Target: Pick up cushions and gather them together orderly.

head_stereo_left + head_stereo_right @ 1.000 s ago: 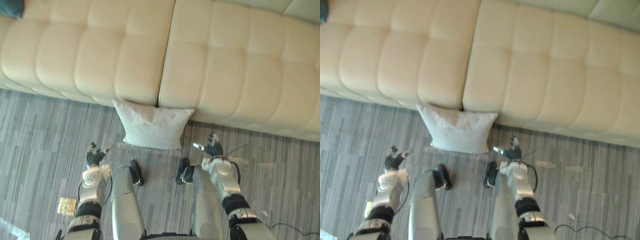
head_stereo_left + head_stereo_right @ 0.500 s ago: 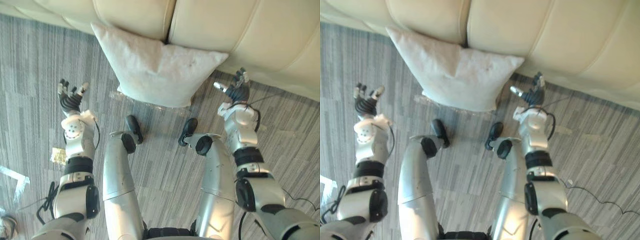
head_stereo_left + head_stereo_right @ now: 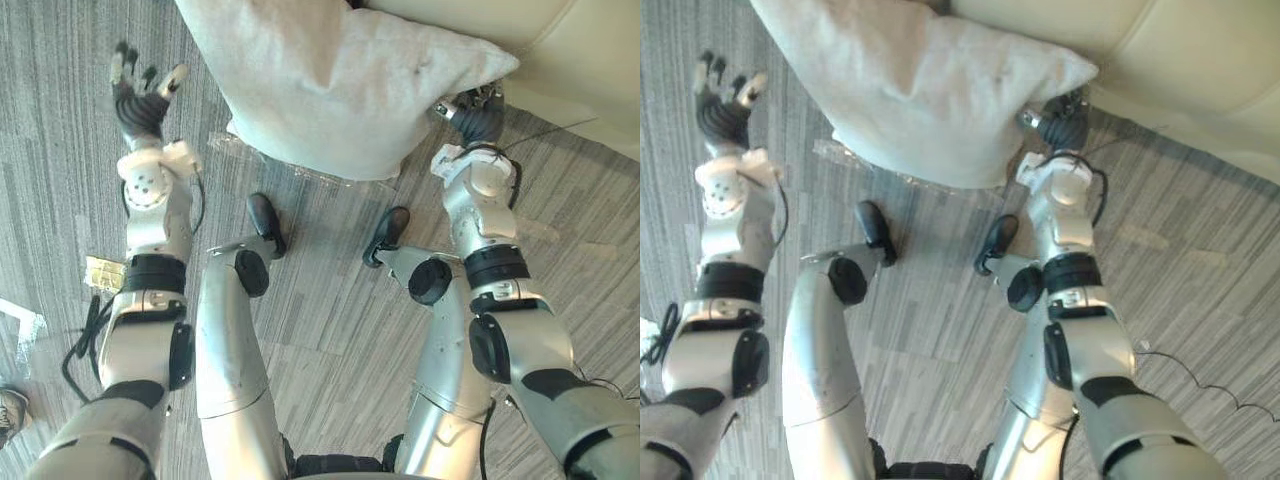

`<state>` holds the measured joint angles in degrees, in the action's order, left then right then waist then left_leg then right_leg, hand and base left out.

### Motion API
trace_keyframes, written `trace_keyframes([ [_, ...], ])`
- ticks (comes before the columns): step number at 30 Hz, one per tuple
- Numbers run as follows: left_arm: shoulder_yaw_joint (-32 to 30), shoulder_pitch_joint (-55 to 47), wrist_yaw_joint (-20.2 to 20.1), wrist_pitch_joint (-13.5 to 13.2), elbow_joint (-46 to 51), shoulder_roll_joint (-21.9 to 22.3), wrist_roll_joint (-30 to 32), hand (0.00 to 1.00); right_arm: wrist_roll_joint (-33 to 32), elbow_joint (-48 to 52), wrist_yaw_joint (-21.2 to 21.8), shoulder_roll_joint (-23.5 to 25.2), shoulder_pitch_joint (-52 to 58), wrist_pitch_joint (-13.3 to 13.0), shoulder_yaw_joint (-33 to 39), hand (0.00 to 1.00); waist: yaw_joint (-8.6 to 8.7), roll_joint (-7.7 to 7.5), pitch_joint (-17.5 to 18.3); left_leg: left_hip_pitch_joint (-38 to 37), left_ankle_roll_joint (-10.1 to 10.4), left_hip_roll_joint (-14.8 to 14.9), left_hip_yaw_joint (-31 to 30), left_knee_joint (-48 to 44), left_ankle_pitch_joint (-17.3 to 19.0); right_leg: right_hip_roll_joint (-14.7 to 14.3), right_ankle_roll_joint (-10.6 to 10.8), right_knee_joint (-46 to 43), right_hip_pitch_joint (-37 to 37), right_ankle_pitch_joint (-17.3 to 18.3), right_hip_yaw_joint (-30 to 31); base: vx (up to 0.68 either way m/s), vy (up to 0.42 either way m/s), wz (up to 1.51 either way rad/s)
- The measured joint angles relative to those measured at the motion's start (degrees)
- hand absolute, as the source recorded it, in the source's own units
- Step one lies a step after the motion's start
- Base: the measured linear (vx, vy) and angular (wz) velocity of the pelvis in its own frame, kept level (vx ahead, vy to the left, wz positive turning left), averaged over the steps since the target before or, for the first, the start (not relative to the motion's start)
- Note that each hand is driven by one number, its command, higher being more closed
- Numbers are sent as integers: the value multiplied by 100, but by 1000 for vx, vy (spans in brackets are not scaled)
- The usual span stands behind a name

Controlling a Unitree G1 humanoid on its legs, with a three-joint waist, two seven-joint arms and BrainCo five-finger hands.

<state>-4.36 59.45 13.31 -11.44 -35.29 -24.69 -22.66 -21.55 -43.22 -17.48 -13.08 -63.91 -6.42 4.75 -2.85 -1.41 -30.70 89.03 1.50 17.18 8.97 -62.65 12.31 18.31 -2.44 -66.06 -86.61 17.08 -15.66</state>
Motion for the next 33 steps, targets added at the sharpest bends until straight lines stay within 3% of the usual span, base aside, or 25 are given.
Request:
trace_keyframes([
  [5,747,652,135,-33,-19,119,12,0,-406,-56,-115,187,-344,-113,-47,0,43,1,0,221,15,-81,-31,41,-74,59,-17,-45,-214,-2,-4,-31,15,9],
  [6,788,680,184,-33,-21,155,12,100,-478,-55,-124,194,-353,-129,-47,0,43,1,1,226,11,-86,-30,50,-81,61,-17,-41,-215,-2,-3,-24,13,10],
  [7,881,715,292,-33,-21,224,25,100,-621,-52,-165,200,-378,-156,-47,100,43,1,1,230,2,-96,-28,62,-99,64,-18,-36,-215,-2,1,-20,10,7],
  [12,1014,783,555,11,-19,312,287,100,-885,185,-499,335,-419,-170,-42,100,47,3,2,219,-9,-164,-18,190,-201,64,-102,54,-215,-54,7,-24,8,6],
  [20,938,627,791,83,43,314,160,100,-1007,580,-841,655,-393,-93,-44,100,54,1,14,-183,-22,-79,49,272,-212,-56,-111,268,155,-189,17,-45,14,-10],
  [28,860,-433,807,-77,1380,823,-228,100,-989,1904,-845,886,656,-90,-30,100,65,8,98,-1392,49,-128,153,826,-243,-142,-58,763,1294,-202,-24,-46,13,-2],
  [30,864,-926,808,-211,1597,1104,-225,100,-967,2123,-835,967,1144,-206,-47,100,77,11,514,-1576,108,-182,159,1092,-293,-161,-46,976,1474,-223,-81,-5,2,7],
  [33,871,-1458,816,-300,1890,1477,-227,100,-762,2312,-834,1073,1528,-250,-48,100,80,9,554,-2255,135,-209,270,1415,-367,-181,-47,1284,2123,-251,-162,53,3,1],
])
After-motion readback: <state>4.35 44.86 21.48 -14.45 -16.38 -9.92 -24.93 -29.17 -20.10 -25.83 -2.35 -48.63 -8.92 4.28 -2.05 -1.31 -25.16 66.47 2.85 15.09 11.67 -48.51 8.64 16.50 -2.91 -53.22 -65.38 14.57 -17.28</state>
